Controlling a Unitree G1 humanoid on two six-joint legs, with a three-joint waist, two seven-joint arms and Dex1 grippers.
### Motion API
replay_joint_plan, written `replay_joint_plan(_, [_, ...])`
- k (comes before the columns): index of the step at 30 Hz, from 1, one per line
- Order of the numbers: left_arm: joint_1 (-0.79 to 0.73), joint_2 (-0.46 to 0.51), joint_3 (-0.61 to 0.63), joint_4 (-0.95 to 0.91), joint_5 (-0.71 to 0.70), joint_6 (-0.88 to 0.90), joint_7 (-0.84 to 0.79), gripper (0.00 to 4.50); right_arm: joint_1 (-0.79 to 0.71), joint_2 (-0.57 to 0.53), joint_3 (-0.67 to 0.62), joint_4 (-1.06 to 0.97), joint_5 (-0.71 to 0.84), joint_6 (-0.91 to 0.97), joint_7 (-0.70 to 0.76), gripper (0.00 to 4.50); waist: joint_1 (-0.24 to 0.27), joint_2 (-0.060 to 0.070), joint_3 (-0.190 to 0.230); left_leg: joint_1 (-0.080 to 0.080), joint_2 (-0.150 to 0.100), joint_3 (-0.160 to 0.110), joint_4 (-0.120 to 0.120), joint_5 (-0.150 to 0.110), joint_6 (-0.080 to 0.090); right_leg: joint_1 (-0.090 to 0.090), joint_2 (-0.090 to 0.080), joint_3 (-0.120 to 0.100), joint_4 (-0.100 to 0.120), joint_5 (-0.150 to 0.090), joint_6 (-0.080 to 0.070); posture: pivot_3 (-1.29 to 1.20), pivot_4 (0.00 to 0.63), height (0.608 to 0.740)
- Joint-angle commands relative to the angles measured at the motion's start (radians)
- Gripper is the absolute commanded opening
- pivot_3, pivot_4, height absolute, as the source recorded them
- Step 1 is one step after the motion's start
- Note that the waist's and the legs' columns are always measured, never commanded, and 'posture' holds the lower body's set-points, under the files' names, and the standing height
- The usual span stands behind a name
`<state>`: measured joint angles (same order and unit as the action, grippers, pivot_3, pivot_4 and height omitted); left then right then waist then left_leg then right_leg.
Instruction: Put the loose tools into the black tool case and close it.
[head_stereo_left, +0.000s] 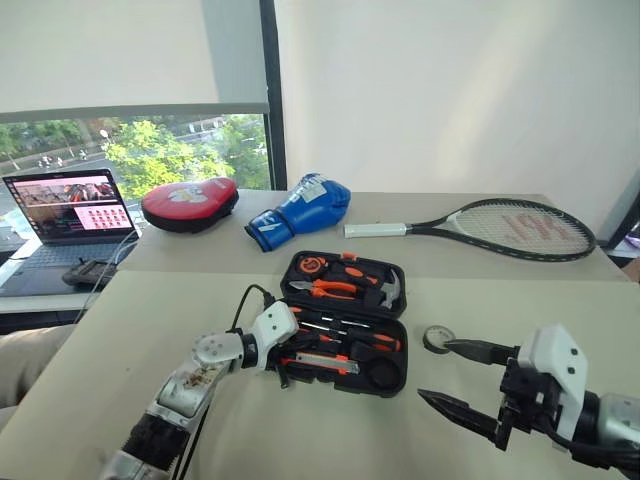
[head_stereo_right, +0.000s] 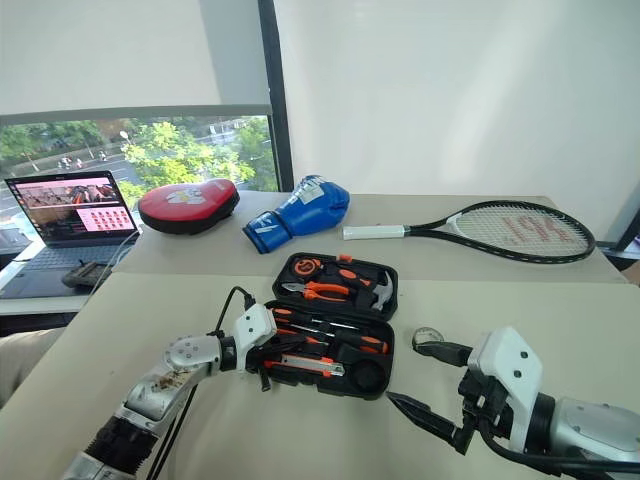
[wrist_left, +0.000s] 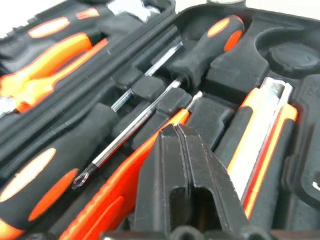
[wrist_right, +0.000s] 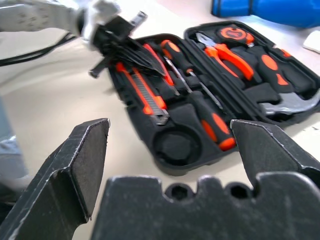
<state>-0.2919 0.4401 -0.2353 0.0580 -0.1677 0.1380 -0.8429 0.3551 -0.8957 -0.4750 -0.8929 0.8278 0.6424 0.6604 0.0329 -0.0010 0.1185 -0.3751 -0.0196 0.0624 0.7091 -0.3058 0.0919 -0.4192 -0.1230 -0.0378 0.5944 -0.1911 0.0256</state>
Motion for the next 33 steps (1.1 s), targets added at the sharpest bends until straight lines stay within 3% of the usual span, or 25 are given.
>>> replay_joint_plan(1, [0.056,-0.007,0.066,0.034,-0.086,0.004,-0.041,0.02,-0.049,-0.004,0.021,0.031,-0.045,0.007,-0.042,4.50,-0.003,0.001,0.000,-0.001,0.000,0.000,0.000,0.000,0.000,-0.001,0.000,0.000,0.000,0.000,0.000,0.00,0.150,0.740])
replay_joint_plan(4, [0.021,0.049,0.126,-0.061,-0.211,0.115,-0.142,0.02,-0.098,-0.005,0.062,0.063,-0.119,0.012,-0.093,4.50,-0.007,0.001,0.001,-0.005,0.002,-0.001,0.000,0.001,-0.002,-0.002,0.002,-0.001,0.002,0.000,0.000,0.00,0.150,0.740])
replay_joint_plan(8, [-0.024,0.152,0.166,-0.176,-0.336,0.256,-0.249,0.95,-0.164,-0.018,0.117,0.118,-0.145,0.083,-0.133,4.50,-0.013,-0.009,0.010,-0.011,0.003,-0.002,0.000,0.004,-0.006,-0.006,0.010,-0.004,0.003,0.001,-0.001,0.00,0.150,0.740])
replay_joint_plan(14, [-0.117,0.310,0.190,-0.341,-0.483,0.482,-0.344,3.08,-0.333,-0.111,0.266,0.235,-0.192,0.282,-0.160,4.50,-0.009,-0.013,0.020,-0.014,0.000,-0.001,0.004,0.002,-0.002,-0.007,0.010,-0.005,0.001,0.001,-0.001,0.00,0.150,0.740])
replay_joint_plan(18, [-0.140,0.360,0.203,-0.451,-0.557,0.617,-0.305,4.50,-0.448,-0.103,0.371,0.334,-0.242,0.305,-0.146,3.47,-0.016,-0.014,0.023,-0.014,-0.002,-0.001,0.004,0.005,-0.007,-0.006,0.009,-0.005,0.000,0.001,0.002,0.00,0.150,0.740])
replay_joint_plan(19, [-0.152,0.372,0.207,-0.476,-0.564,0.642,-0.290,4.50,-0.489,-0.098,0.406,0.378,-0.263,0.312,-0.145,3.14,-0.016,-0.014,0.024,-0.014,-0.001,-0.001,0.004,0.005,-0.007,-0.006,0.010,-0.005,0.000,0.004,0.007,0.00,0.150,0.740])
replay_joint_plan(27, [-0.156,0.398,0.256,-0.594,-0.631,0.747,-0.193,4.50,-0.668,-0.071,0.576,0.570,-0.360,0.313,-0.069,3.14,-0.021,-0.015,0.027,-0.015,-0.002,-0.001,0.003,0.006,-0.010,-0.006,0.012,-0.006,0.000,0.004,0.009,0.00,0.150,0.740])
replay_joint_plan(30, [-0.120,0.399,0.285,-0.628,-0.650,0.748,-0.165,4.50,-0.705,-0.061,0.617,0.625,-0.395,0.304,-0.039,2.40,-0.021,-0.015,0.027,-0.015,-0.002,-0.001,0.003,0.007,-0.010,-0.006,0.012,-0.006,0.000,0.004,0.009,0.00,0.150,0.740])
replay_joint_plan(33, [-0.073,0.394,0.317,-0.660,-0.668,0.747,-0.138,4.50,-0.733,-0.050,0.633,0.657,-0.423,0.272,-0.004,1.37,-0.021,-0.015,0.028,-0.015,-0.002,-0.001,0.003,0.007,-0.011,-0.007,0.012,-0.006,0.001,0.003,0.009,0.00,0.150,0.740])
